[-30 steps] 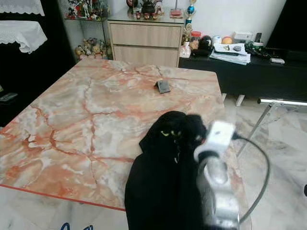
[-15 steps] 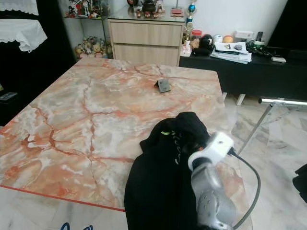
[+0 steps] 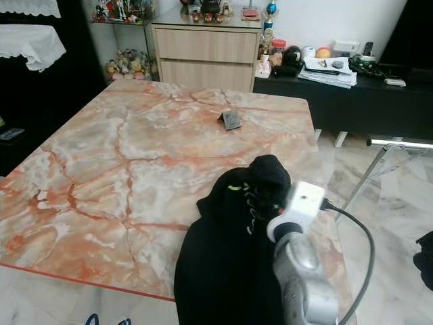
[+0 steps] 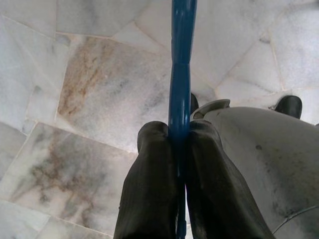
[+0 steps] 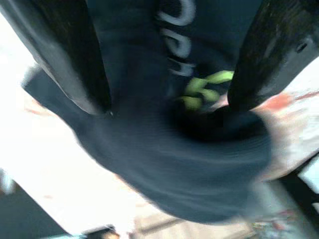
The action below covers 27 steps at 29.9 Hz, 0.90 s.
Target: Hang hanger
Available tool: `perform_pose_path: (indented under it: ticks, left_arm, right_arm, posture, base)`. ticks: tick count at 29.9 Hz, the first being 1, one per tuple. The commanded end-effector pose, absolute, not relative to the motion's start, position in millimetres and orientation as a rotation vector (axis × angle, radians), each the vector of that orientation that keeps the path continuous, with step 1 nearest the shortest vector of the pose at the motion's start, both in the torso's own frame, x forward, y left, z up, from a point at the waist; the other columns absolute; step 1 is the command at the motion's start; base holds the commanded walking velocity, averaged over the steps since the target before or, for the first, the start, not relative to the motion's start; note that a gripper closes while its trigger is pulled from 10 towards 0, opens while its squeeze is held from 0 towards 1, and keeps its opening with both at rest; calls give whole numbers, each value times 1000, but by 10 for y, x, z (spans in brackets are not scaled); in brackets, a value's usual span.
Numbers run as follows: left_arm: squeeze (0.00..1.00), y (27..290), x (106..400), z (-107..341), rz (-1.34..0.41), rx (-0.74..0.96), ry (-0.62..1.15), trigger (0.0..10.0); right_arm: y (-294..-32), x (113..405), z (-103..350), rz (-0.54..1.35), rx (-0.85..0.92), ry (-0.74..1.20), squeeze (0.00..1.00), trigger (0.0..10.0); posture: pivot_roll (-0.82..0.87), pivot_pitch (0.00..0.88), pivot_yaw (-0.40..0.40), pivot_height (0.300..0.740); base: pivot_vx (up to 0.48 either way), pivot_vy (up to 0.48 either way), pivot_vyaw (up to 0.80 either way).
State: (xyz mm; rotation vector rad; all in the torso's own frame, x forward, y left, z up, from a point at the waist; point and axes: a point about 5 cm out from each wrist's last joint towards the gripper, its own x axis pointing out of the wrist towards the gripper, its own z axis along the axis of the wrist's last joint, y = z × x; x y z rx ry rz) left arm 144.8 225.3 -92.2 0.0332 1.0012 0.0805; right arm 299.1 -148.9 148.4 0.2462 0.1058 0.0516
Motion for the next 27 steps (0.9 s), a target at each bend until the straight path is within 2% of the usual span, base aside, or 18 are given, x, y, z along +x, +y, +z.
perform_pose_path:
  ticks: [1,2,6,12,21,27]
  left_arm:
    - [0,2270,1380,-945,71,48,1031,10000]
    - [0,2269,1382,-945,72,49,1030,10000]
    - [0,2267,1389,-941,79,42,1021,10000]
    - [0,2274,1393,-938,82,48,1019,10000]
    - [0,2283,1399,-934,75,66,1020,10000]
    - [0,2287,1398,-934,78,71,1019,10000]
  right_arm:
    - [-1507,2934,1602,62,222,30,0,10000]
    - [-1519,2890,1613,64,161,-6,0,10000]
    - [-1579,2787,1618,23,103,-72,0,10000]
    - [-1575,2613,1568,52,36,-71,0,10000]
    - [-1763,2547,1417,-76,79,-42,0,10000]
    - [-1779,2527,1449,-71,59,-74,0,10000]
  posture:
    - [55,56,-6,740]
    - [54,56,-6,740]
    - [56,55,-9,740]
    - [55,55,-7,740]
    - [55,52,-6,740]
    - [54,53,-6,740]
  base:
    - [0,0,0]
    - [0,0,0]
    - [0,0,0]
    - [0,0,0]
    - [0,0,0]
    - [0,0,0]
